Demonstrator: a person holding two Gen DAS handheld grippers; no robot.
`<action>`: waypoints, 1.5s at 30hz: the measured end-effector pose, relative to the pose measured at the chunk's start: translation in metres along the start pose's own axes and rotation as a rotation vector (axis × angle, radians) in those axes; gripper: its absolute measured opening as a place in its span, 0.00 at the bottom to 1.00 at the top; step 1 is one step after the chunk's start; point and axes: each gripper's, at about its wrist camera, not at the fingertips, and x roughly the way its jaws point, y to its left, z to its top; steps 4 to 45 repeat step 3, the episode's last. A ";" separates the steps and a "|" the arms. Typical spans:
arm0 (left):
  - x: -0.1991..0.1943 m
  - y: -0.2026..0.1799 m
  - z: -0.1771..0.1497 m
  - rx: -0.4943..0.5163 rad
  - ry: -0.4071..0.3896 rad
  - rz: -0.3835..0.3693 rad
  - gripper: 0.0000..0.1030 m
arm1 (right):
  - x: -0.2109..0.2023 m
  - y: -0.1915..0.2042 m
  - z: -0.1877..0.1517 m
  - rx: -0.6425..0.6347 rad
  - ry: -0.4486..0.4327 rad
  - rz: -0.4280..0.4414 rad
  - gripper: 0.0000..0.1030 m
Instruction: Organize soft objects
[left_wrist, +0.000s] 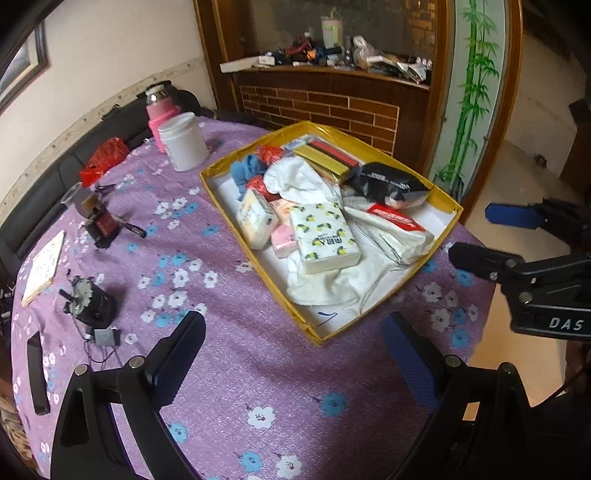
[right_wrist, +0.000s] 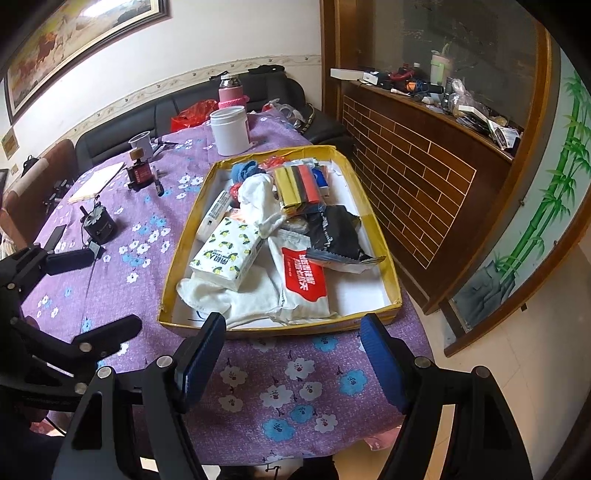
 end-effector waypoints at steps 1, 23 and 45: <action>-0.001 0.001 -0.001 -0.003 -0.002 0.006 0.94 | 0.001 0.001 0.000 -0.005 0.003 0.004 0.77; -0.001 0.006 -0.005 -0.019 0.012 0.025 0.94 | 0.004 0.007 0.000 -0.021 0.009 0.011 0.77; -0.001 0.006 -0.005 -0.019 0.012 0.025 0.94 | 0.004 0.007 0.000 -0.021 0.009 0.011 0.77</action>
